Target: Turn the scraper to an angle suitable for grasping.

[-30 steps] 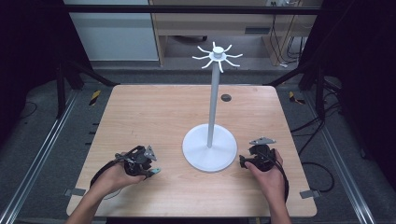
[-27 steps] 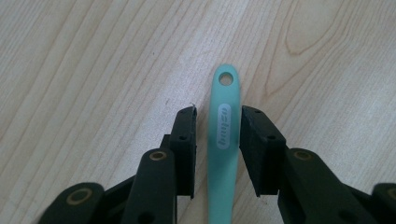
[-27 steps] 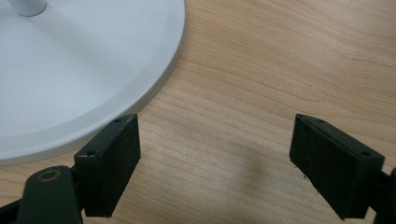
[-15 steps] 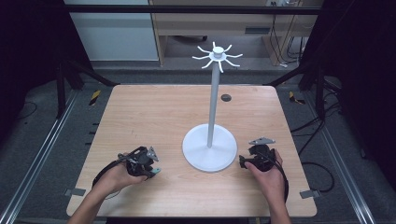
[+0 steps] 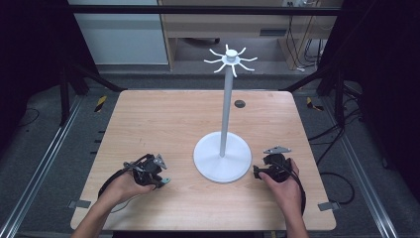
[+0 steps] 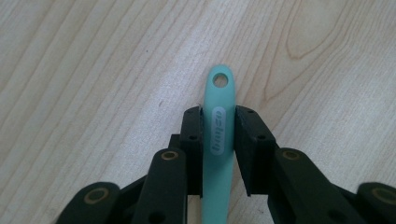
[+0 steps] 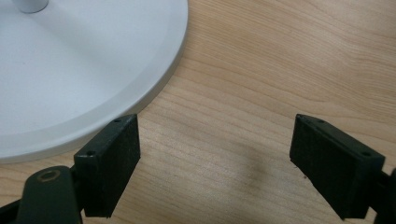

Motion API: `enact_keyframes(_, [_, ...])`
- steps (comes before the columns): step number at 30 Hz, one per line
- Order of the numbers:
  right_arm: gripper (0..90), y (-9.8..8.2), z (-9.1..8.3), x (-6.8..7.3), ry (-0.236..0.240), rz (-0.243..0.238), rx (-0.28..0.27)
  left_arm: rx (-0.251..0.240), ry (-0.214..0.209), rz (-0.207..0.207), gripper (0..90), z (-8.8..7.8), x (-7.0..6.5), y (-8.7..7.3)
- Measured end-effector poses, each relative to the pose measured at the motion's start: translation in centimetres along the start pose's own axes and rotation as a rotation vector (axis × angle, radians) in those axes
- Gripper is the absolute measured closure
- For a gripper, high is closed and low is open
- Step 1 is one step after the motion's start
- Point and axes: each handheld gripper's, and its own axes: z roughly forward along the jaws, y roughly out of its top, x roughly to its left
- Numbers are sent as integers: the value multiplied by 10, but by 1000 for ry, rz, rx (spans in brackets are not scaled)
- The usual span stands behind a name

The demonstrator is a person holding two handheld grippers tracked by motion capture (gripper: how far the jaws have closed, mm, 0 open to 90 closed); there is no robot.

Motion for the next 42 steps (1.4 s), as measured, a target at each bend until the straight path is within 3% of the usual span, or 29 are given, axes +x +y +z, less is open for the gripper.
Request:
enact_keyframes(11, [164, 0, 0, 0, 0, 1, -1, -101, 42, -4, 736, -31, 1, -1])
enact_keyframes(32, [164, 0, 0, 0, 0, 0, 0, -220, 83, -10, 736, -76, -1, -2])
enact_keyframes(42, [163, 0, 0, 0, 0, 0, 1, -326, 103, -23, 737, -102, -4, -4])
